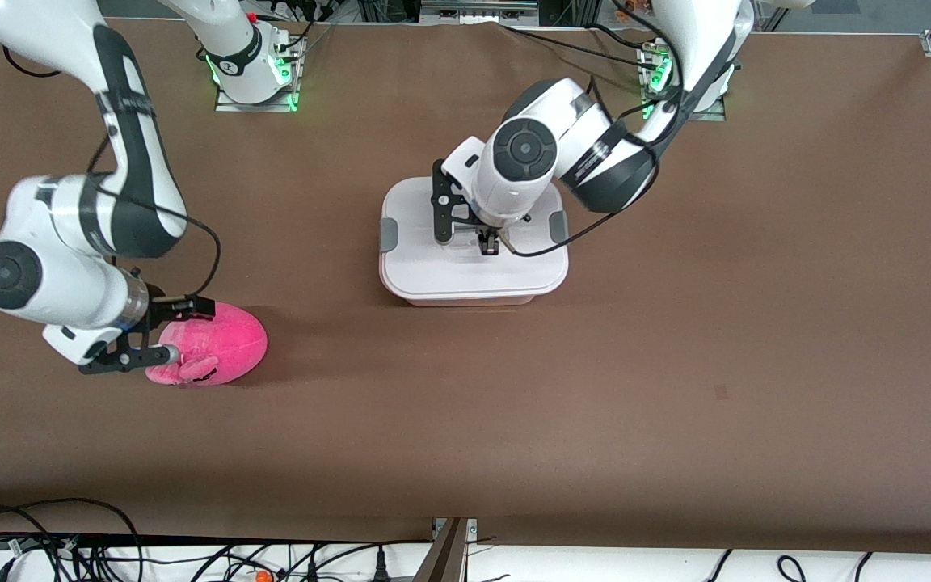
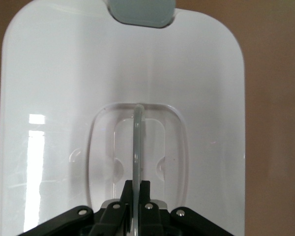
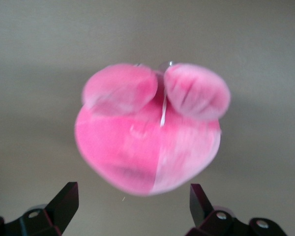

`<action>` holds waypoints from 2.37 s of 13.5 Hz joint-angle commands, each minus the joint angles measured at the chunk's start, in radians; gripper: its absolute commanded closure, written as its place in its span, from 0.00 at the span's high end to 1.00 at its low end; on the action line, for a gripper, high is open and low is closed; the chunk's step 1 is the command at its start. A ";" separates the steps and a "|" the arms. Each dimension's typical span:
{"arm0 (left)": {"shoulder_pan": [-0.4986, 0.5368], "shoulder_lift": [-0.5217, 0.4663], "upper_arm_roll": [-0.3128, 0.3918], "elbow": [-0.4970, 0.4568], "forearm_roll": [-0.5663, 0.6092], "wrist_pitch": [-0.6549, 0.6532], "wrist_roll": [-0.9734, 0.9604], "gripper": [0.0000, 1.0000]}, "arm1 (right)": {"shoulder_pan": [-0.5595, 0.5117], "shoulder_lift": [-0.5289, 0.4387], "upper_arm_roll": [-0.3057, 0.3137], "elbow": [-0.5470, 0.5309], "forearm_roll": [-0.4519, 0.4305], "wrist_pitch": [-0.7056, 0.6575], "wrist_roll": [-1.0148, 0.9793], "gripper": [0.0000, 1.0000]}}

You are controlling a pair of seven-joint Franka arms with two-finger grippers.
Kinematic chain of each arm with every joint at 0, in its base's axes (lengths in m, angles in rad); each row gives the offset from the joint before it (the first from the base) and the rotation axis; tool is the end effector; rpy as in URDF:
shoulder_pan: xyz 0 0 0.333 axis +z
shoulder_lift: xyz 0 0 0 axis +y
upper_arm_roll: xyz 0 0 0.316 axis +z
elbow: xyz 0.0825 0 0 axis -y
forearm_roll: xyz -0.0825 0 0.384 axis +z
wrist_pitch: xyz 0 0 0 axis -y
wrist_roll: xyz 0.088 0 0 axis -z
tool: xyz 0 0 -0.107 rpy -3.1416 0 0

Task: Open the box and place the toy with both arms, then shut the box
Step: 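Lift the lid aside with the left gripper while the right gripper grasps the plush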

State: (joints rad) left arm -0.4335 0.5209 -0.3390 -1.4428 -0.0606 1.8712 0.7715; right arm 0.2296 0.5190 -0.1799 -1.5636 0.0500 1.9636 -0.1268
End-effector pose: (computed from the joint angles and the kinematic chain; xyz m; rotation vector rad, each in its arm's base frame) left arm 0.5193 -0.4567 0.3978 2.1454 -1.9738 -0.0945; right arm 0.6762 0.0532 0.3381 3.0845 0.2676 -0.1737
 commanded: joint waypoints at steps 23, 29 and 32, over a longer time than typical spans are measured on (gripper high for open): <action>0.648 -0.148 0.011 0.145 0.206 -0.560 0.569 0.00 | 0.057 0.010 0.017 0.296 0.008 -0.314 -0.174 0.00; 0.636 -0.147 0.002 0.147 0.202 -0.560 0.566 0.00 | 0.367 -0.014 0.017 0.351 -0.051 -0.475 -0.313 0.00; 0.633 -0.148 0.002 0.147 0.197 -0.560 0.557 0.00 | 0.453 -0.010 0.027 0.445 -0.053 -0.555 -0.509 0.00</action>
State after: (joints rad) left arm 0.2010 0.3771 -0.3335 -1.2996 0.1236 1.3093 1.3081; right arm 0.6533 0.5094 -0.1481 -1.1866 0.0115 1.4729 -0.5030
